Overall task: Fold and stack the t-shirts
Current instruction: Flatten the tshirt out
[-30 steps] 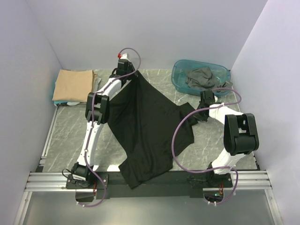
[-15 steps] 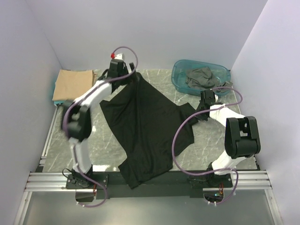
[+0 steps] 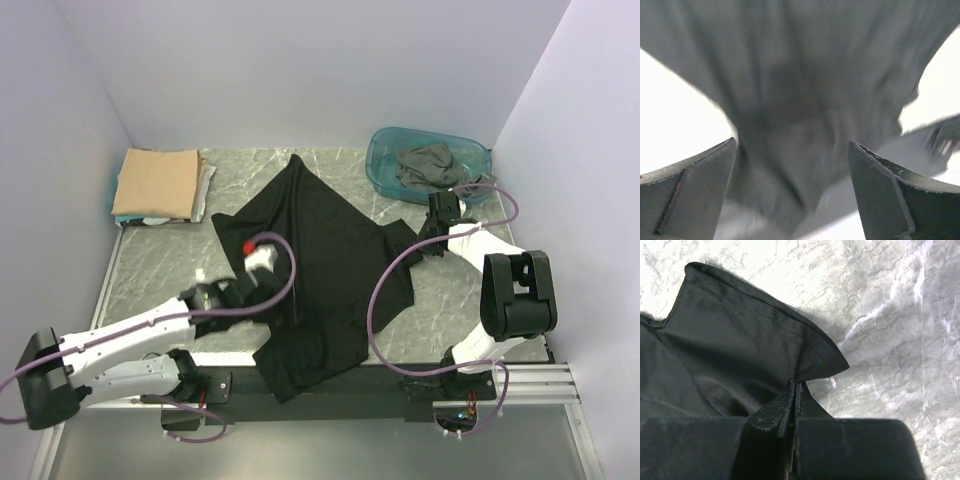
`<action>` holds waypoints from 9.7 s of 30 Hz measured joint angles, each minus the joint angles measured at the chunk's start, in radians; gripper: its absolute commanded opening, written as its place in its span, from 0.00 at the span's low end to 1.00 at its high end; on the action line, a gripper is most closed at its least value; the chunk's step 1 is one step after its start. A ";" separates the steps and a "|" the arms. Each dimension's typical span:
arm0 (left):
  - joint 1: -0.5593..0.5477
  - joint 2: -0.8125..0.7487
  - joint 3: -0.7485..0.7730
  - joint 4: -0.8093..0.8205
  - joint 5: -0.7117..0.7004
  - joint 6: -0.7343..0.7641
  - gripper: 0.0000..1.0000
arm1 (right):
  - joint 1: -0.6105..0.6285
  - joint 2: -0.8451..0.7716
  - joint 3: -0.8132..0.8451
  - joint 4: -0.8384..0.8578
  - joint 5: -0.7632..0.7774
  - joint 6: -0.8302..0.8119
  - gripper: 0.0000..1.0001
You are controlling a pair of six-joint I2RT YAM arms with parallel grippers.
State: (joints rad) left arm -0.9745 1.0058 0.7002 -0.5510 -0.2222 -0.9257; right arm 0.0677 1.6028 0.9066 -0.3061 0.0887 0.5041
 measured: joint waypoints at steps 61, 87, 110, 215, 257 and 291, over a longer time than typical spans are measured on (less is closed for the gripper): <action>-0.383 0.341 0.431 -0.636 -0.441 -0.532 0.01 | 0.002 -0.298 -0.025 -0.051 0.004 -0.020 0.00; -0.278 0.020 0.989 0.403 -0.909 0.869 0.01 | 0.002 -0.549 0.922 -0.396 0.084 -0.158 0.00; 0.899 0.885 1.707 0.050 0.264 0.518 0.01 | 0.005 0.175 1.505 -0.280 -0.129 -0.189 0.00; 0.467 0.282 0.134 -0.047 0.105 -0.066 0.99 | 0.207 -0.203 -0.001 -0.154 0.032 -0.035 0.78; 0.348 0.510 0.049 0.231 0.165 -0.162 0.01 | 0.399 -0.023 -0.118 0.077 -0.160 0.102 0.01; -0.056 0.165 -0.107 -0.088 0.252 -0.362 0.01 | 0.473 -0.438 -0.380 -0.296 -0.186 0.127 0.05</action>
State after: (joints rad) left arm -1.0302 1.1709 0.5930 -0.6392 0.0299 -1.2877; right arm 0.5407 1.1652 0.5270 -0.6022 -0.0971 0.6315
